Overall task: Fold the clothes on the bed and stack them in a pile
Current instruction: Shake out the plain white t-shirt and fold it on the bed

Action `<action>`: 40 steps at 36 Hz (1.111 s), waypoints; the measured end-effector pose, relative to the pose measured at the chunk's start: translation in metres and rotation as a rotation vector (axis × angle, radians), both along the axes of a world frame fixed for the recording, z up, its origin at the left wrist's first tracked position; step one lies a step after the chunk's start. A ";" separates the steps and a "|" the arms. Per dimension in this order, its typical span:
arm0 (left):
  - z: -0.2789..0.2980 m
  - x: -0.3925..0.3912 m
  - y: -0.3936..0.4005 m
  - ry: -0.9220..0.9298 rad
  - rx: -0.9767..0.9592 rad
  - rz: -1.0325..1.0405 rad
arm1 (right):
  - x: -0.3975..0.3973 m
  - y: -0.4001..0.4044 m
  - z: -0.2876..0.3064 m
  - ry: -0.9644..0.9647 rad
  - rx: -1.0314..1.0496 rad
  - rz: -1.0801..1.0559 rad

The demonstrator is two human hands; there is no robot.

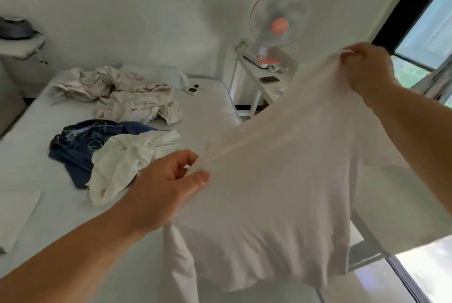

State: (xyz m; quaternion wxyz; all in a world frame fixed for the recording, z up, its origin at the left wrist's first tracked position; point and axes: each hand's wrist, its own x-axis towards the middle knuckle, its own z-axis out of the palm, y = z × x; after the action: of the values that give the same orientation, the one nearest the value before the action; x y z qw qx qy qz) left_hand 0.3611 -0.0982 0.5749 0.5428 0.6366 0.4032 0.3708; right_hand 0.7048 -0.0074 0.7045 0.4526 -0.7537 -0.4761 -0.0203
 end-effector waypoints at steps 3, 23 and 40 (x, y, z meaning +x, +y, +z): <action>-0.038 -0.015 0.000 0.052 -0.057 0.137 | -0.030 0.047 -0.034 -0.034 -0.100 0.169; -0.484 -0.288 -0.110 0.762 -0.697 0.976 | -0.422 0.106 -0.550 -0.203 -0.800 0.888; -0.591 -0.376 -0.060 0.580 -0.954 0.656 | -0.573 0.143 -0.679 -0.877 -1.102 1.020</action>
State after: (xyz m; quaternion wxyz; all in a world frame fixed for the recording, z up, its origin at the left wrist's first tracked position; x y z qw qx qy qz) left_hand -0.0153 -0.1583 -0.0162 0.4936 0.2437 0.8275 0.1106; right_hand 0.1319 0.1354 0.0260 -0.2474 -0.4840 -0.8292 0.1298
